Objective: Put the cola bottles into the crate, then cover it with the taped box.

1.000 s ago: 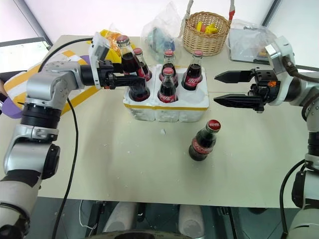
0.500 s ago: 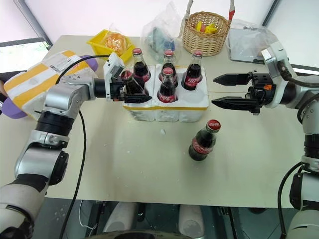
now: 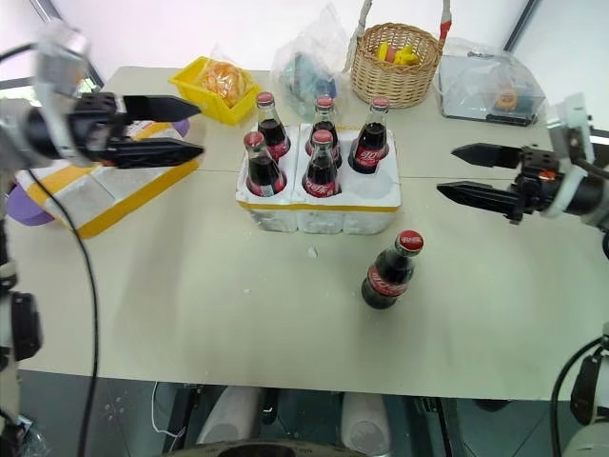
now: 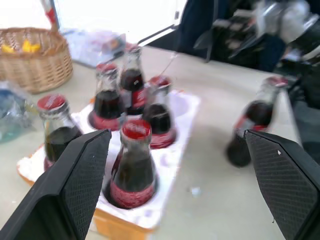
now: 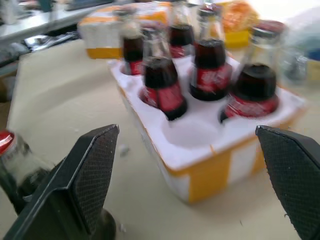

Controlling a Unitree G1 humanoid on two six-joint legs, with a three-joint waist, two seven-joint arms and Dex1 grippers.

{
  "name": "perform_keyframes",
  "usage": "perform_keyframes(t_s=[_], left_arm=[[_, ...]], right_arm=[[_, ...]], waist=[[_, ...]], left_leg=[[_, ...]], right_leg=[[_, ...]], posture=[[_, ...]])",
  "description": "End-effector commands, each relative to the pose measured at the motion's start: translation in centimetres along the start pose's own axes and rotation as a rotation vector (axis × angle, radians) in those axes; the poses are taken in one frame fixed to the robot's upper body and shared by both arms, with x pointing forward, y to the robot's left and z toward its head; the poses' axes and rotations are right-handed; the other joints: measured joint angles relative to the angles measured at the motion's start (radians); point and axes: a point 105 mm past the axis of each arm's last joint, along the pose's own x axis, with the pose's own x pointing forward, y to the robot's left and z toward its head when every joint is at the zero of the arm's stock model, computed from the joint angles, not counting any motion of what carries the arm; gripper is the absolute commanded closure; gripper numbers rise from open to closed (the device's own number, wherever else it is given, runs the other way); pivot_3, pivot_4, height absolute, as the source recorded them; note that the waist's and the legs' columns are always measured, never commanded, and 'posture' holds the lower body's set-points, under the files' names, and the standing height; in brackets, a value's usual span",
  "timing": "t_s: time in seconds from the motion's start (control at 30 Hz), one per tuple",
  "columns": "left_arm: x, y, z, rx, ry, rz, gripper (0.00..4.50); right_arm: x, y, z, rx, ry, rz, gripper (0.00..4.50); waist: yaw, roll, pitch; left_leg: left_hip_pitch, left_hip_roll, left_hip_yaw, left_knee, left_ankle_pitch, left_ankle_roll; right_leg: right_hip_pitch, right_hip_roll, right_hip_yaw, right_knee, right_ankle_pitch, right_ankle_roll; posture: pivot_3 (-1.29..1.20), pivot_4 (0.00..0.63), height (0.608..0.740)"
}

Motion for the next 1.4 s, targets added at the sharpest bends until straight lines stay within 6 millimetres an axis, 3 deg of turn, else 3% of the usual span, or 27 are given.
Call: perform_keyframes(t_s=[0.03, 0.23, 0.37, 0.57, 1.07, 1.4], left_arm=[[0.0, -2.9, 0.1, -0.011, 0.043, -0.139, 0.05], [0.8, -3.9, -2.8, -0.03, 0.138, -0.217, 0.05], [1.8, -3.9, -3.8, -0.01, 0.151, -0.241, 0.05], [2.7, -3.1, -4.6, 0.002, 0.145, -0.231, 0.05], [3.4, -2.0, -3.6, 0.06, 0.11, -0.19, 0.05], [3.8, -2.7, -3.5, 0.059, 0.116, -0.219, 0.05]], right_arm=[[-2.0, 0.8, 1.3, -0.082, -0.026, -0.037, 0.0], [-4.9, 3.2, -2.6, -0.003, 0.068, -0.054, 0.0], [-5.4, 5.7, -4.8, 0.032, 0.117, -0.048, 0.0], [-3.0, 8.6, -6.2, 0.073, 0.052, -0.05, 0.0], [2.3, 11.5, -9.0, 0.197, -0.027, 0.053, 0.0], [5.2, 10.4, -8.8, 0.213, -0.066, 0.084, 0.0]], waist=[[-0.002, 0.0, 0.0], [0.0, 0.0, 0.0], [0.002, 0.0, -0.001], [-0.003, 0.001, -0.001], [0.002, 0.0, -0.001], [0.001, 0.0, -0.001]], left_leg=[[0.0, 0.0, 0.0, 0.0, 0.0, 0.0], [0.001, 0.001, 0.0, -0.001, 0.0, 0.0], [0.001, 0.001, 0.0, 0.0, 0.0, 0.0], [0.002, 0.003, 0.0, 0.0, 0.0, 0.0], [0.001, 0.002, -0.001, 0.0, 0.0, 0.001], [0.001, 0.002, -0.001, 0.0, 0.0, 0.001]], right_leg=[[0.0, 0.0, 0.0, 0.0, 0.0, 0.0], [0.001, 0.0, 0.0, 0.0, 0.0, 0.0], [0.002, 0.0, 0.0, -0.002, 0.0, 0.0], [0.002, 0.001, 0.0, -0.001, 0.0, -0.001], [0.002, 0.001, 0.0, -0.002, 0.0, -0.001], [0.002, 0.001, 0.0, -0.002, 0.0, -0.001]], posture=[[0.0, 0.15, 0.737], [0.0, 0.15, 0.737], [0.0, 0.15, 0.737], [0.0, 0.15, 0.737], [0.0, 0.15, 0.737], [0.0, 0.15, 0.737]])
